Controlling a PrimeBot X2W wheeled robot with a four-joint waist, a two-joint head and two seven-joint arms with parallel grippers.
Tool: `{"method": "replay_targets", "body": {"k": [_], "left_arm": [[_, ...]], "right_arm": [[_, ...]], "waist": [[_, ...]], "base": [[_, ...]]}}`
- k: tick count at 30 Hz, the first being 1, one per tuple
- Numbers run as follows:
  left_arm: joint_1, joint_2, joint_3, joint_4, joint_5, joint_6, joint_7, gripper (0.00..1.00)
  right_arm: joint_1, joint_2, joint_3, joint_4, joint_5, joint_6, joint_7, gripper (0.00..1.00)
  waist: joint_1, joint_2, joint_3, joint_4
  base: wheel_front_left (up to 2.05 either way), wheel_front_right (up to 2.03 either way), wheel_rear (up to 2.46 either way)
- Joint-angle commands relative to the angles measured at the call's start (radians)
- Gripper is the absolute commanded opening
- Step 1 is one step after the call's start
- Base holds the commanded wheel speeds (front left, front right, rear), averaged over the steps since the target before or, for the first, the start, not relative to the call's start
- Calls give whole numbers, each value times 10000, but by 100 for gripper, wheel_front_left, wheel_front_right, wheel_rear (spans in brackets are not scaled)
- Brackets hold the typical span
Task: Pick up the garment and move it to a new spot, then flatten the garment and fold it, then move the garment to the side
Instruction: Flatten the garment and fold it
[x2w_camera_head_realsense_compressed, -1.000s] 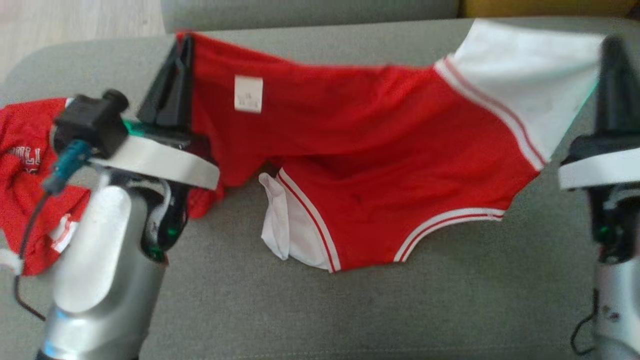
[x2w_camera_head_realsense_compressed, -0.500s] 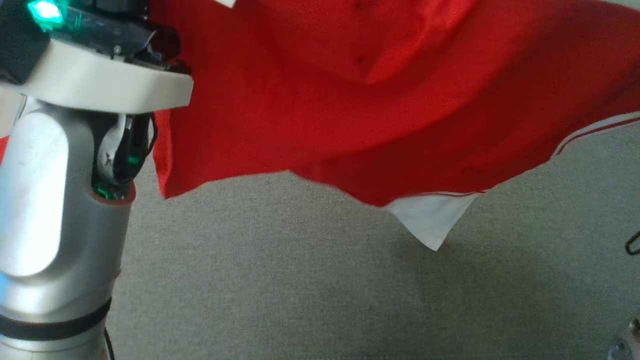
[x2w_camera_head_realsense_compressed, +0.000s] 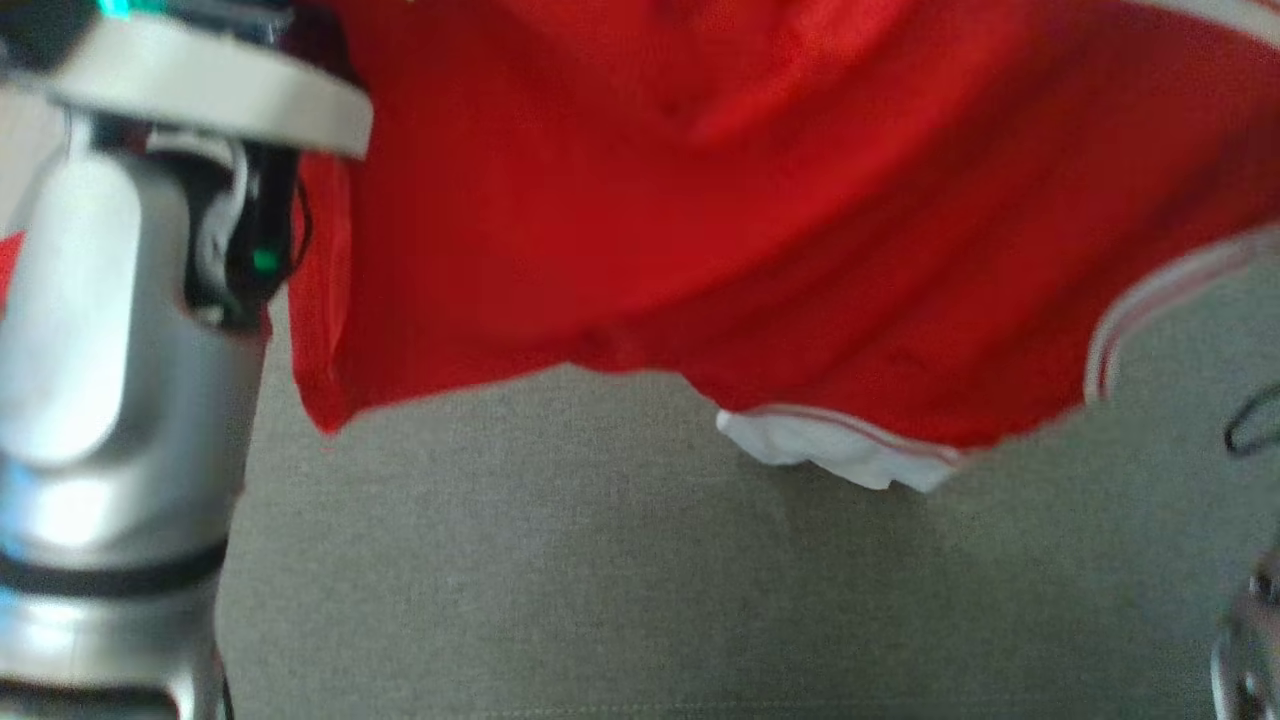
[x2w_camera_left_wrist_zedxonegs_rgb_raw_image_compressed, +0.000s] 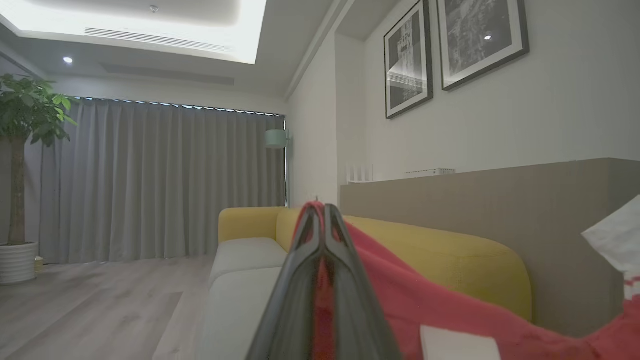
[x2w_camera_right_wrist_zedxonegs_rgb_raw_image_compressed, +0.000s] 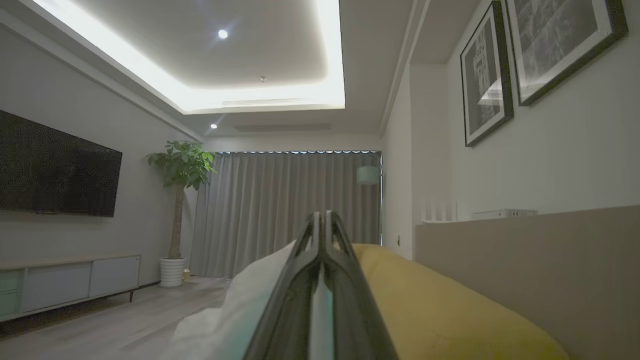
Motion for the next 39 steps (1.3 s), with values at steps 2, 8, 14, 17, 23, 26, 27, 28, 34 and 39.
{"method": "replay_targets", "body": {"k": [2, 8, 14, 17, 23, 26, 27, 28, 34, 39], "left_arm": [[-1468, 109, 443, 545, -126, -194, -245, 0], [-3379, -134, 539, 2982, -68, -398, -1107, 0], [-5266, -475, 751, 5975, -49, -692, -1763, 0], [-5703, -552, 869, 7014, -79, -768, -1806, 0], [-5533, -851, 786, 9249, -236, -972, -1818, 0], [-5231, -960, 809, 10139, -415, -1074, -1820, 0], [-5095, -989, 899, 10384, -553, -1108, -1821, 0], [-4949, -1029, 985, 10596, -697, -1152, -1822, 0], [-3827, -1177, 1270, 11131, -1214, -1347, -1824, 0], [-2187, -1271, 1439, 10341, -1281, -1417, -1825, 0]], "right_arm": [[-1351, -21, 375, 663, 167, -9, -204, 0], [-3603, 54, 871, 3177, 257, -9, -1086, 0], [-6185, 452, 1492, 6858, 422, -9, -2638, 0], [-6909, 584, 1751, 8257, 487, -9, -2972, 0], [-6941, 857, 2577, 10572, 560, -9, -3140, 0], [-6587, 965, 2901, 11340, 744, -9, -3247, 0], [-6390, 999, 2998, 11552, 840, -9, -3288, 0], [-6181, 1017, 3131, 11700, 910, -9, -3366, 0], [-4464, 1028, 3595, 11945, 1809, -9, -3942, 0], [-2412, 783, 4040, 11130, 2552, -9, -4390, 0]], "waist": [[0, -1, 513, -57], [0, -1, 1034, -77], [0, -1, 1162, -102], [0, -1, 1384, -146], [0, -1, 1764, -235], [0, -1, 2007, -305], [0, -1, 2073, -332], [0, -1, 2152, -342], [0, -1, 2455, -383], [0, -1, 2176, -280]], "base": [[0, 0, 0], [0, 0, 0], [0, 0, 0], [0, 0, 0], [0, 0, 0], [0, 0, 0], [0, 0, 0], [0, 0, 0], [0, 0, 0], [0, 0, 0]]}}
